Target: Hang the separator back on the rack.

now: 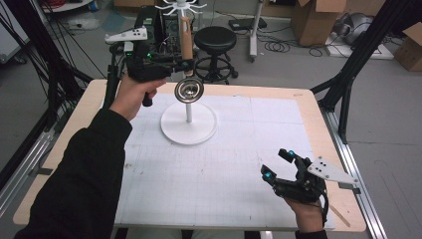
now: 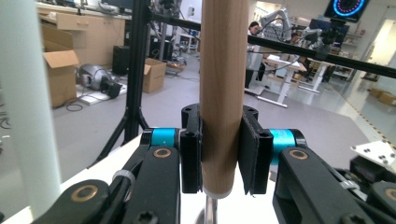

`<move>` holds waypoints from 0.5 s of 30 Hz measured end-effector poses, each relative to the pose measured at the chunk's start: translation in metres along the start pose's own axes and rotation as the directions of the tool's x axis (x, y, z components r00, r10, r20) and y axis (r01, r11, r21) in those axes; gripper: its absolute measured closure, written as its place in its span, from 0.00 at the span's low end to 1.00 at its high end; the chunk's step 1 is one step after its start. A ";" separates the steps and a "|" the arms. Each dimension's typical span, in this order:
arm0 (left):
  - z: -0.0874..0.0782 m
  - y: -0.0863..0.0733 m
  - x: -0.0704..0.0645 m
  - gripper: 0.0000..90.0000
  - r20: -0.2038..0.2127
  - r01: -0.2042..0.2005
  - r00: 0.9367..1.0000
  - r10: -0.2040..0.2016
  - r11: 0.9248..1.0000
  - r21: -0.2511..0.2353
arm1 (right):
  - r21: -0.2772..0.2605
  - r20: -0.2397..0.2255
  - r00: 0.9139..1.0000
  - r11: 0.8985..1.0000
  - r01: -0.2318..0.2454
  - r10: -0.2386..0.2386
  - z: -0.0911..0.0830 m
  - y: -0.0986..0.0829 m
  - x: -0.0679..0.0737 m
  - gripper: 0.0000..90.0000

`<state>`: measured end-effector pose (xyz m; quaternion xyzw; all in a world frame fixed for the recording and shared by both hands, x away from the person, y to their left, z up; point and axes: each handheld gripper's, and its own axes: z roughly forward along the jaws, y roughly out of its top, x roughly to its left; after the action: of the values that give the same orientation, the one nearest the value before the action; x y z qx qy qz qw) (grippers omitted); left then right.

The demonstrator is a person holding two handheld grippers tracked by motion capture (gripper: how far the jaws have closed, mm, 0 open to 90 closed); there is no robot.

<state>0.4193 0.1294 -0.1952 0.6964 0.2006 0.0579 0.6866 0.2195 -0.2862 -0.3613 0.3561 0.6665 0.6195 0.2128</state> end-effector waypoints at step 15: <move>0.009 -0.002 0.027 0.81 -0.041 0.060 0.997 -0.059 0.998 0.017 | -0.013 0.001 1.000 1.000 -0.026 0.026 -0.004 -0.001 -0.004 0.18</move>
<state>0.4463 0.1306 -0.2028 0.6950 0.2354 0.0497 0.6776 0.2189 -0.2920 -0.3626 0.3639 0.6576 0.6262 0.2074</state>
